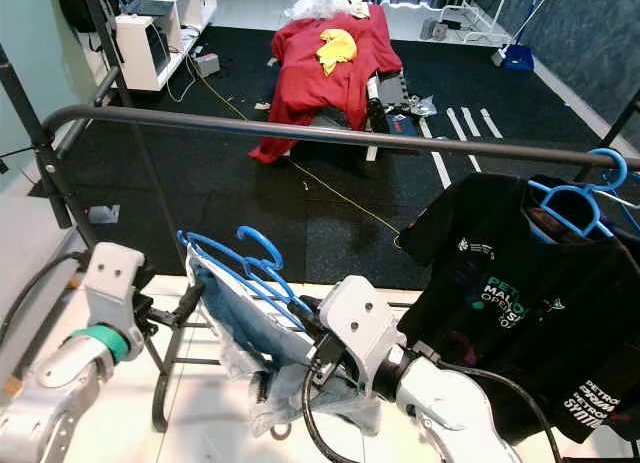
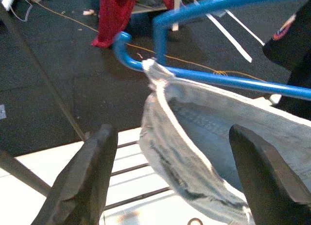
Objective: Hang hanger
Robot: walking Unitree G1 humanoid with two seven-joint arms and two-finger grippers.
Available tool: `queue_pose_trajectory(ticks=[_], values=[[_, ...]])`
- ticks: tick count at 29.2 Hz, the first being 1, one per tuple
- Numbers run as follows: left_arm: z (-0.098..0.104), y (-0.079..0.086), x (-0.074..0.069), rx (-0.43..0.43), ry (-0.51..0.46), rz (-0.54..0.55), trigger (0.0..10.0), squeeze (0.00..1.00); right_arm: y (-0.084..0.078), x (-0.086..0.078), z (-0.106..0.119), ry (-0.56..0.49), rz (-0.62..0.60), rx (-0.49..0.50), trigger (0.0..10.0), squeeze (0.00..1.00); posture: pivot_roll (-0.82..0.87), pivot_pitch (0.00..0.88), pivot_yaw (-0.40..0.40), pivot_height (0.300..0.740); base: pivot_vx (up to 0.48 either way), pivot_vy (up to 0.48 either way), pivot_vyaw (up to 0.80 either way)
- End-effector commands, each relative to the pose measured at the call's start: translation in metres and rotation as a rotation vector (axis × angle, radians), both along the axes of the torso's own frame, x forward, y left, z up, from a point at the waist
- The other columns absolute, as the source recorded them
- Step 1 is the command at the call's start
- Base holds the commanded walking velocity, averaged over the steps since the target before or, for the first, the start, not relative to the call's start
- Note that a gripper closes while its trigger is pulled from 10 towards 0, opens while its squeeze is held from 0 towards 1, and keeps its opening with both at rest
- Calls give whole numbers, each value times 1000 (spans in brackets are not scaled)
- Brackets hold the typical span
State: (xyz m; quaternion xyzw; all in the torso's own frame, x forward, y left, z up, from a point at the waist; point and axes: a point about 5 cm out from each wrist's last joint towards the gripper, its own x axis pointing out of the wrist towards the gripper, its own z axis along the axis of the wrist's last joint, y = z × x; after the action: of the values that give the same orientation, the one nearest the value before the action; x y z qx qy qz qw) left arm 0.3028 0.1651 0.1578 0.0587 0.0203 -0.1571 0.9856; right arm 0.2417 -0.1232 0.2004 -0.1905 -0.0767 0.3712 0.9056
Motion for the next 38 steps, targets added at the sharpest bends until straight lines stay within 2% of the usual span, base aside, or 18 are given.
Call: queue_pose_trajectory(ticks=[1, 5, 6, 8, 9, 13, 15, 17, 18, 21, 22, 25, 26, 38], values=[[-6, -3, 0, 7, 16, 0, 10000, 0, 3, -2, 5, -20, 20, 24, 10000, 0, -119, 152, 60, 740, 0, 0, 0], [-7, -4, 5, 10, 17, 30, 10000, 0, 6, -3, 5, -19, 29, 28, 10000, 0, -121, 153, 60, 740, 0, 0, 0], [-7, -2, 7, 16, 10, 59, 9412, 0, 7, -4, 5, -16, 34, 29, 10000, 0, -121, 152, 59, 740, 0, 0, 0], [-7, -1, 9, 21, 6, 79, 9412, 0, 7, -4, 5, -14, 37, 29, 10000, 0, -121, 152, 59, 740, 0, 0, 0], [-6, 2, 11, 36, -7, 119, 8235, 0, 8, -5, 4, -12, 40, 30, 10000, 0, -123, 153, 59, 740, 0, 0, 0], [-6, 7, 12, 44, -14, 161, 7961, 0, 8, -6, 4, -9, 42, 31, 10000, 0, -123, 153, 59, 740, 0, 0, 0], [-5, 13, 14, 59, -26, 212, 4941, 0, 9, -7, 4, -6, 45, 33, 10000, 0, -122, 154, 58, 740, 0, 0, 0], [-5, 13, 14, 59, -26, 212, 4941, 0, 9, -7, 4, -6, 45, 33, 10000, 0, -122, 154, 58, 740, 0, 0, 0], [-5, 14, 14, 61, -29, 217, 3333, 0, 9, -7, 4, -6, 49, 34, 10000, 0, -121, 155, 56, 740, 0, 0, 0], [-5, 14, 14, 61, -29, 217, 3333, 0, 9, -7, 4, -6, 49, 34, 10000, 0, -121, 155, 56, 740, 0, 0, 0], [-5, 13, 14, 63, -32, 214, 1725, 0, 10, -7, 4, -5, 56, 35, 10000, 0, -120, 156, 55, 740, 0, 0, 0], [-5, 13, 14, 63, -32, 214, 1725, 0, 10, -7, 4, -5, 56, 35, 10000, 0, -120, 156, 55, 740, 0, 0, 0], [-5, 10, 13, 63, -35, 202, 0, 0, 11, -8, 5, -4, 69, 36, 10000, 0, -120, 157, 52, 740, 0, 0, 0], [-6, 0, 13, 61, -50, 172, 0, 0, 15, -8, 6, -6, 91, 41, 10000, 0, -119, 154, 53, 740, 0, 0, 0]])
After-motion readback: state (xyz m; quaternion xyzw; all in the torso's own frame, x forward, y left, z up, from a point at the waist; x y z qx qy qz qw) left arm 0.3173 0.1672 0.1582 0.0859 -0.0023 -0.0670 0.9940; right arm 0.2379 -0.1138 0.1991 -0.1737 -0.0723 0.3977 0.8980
